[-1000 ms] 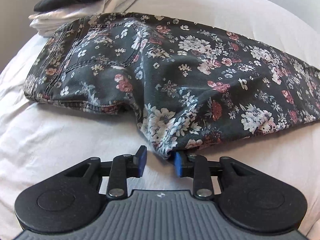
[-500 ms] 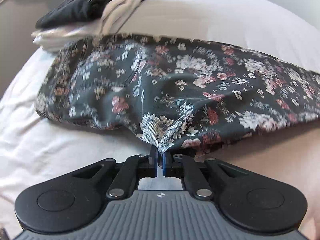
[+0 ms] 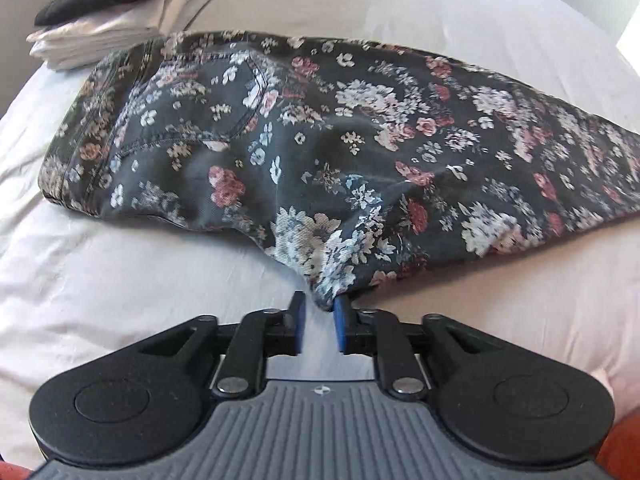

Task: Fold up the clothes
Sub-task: 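Pinch and smooth the folded jeans edge with the right tool, then open both tools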

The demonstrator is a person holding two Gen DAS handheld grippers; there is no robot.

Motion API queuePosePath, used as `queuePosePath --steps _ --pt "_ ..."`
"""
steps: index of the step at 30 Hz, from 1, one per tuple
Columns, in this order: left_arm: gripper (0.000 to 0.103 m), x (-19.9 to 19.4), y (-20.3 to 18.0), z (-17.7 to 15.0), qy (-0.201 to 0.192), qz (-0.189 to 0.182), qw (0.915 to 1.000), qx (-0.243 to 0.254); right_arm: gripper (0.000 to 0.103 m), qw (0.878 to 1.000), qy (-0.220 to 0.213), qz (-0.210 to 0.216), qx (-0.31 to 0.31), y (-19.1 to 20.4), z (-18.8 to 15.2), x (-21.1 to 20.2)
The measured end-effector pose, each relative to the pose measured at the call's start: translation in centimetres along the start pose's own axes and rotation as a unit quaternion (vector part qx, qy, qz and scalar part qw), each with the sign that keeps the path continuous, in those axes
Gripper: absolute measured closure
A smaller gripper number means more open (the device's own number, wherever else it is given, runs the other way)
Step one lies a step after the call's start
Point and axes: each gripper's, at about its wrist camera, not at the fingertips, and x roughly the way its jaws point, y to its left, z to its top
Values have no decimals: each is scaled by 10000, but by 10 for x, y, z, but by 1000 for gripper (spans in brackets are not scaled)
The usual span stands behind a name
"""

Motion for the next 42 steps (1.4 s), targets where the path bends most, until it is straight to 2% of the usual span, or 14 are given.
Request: queuePosePath --steps 3,5,7,10,13,16,19,25,30,34,38,39,41,42 --pt "60 -17 16 1 -264 -22 9995 -142 72 9990 -256 -194 -322 7 -3 -13" --pt "58 -26 30 4 -468 6 9982 -370 69 9972 -416 -284 -548 13 -6 -22" --pt "58 -31 46 8 -650 226 9956 -638 62 9942 -619 -365 -803 23 -7 -29" --pt "53 -36 74 16 -905 586 9893 -984 61 9879 -917 -292 -1215 39 -13 -44" --pt "51 -38 103 28 -1091 921 9841 -1059 61 9852 -794 575 -1405 53 -22 -53" --pt "47 -36 124 50 -1230 1067 9837 -768 62 9724 -307 1482 -1773 78 -35 -51" --pt "43 -29 138 76 -1346 1152 9834 -387 62 9473 -67 2144 -2378 109 -52 -52" --pt "40 3 167 117 -1491 1307 9798 -243 62 8717 511 3300 -3587 196 -91 -59" --pt "39 35 193 141 -1433 1109 9827 -382 63 7961 803 3785 -4653 268 -130 -59" --pt "39 55 209 152 -1364 885 9850 -574 63 7403 959 3775 -5480 304 -166 -50" --pt "44 71 214 153 -1304 623 9875 -631 64 7086 1206 3673 -5903 317 -187 -38" --pt "54 73 214 152 -1309 572 9876 -653 64 7042 1261 3661 -5952 319 -189 -35" --pt "62 76 214 148 -1404 463 9863 -731 77 6999 1404 3701 -5945 322 -189 -32" --pt "71 75 214 147 -1461 445 9853 -759 85 6989 1409 3668 -5976 323 -188 -32"
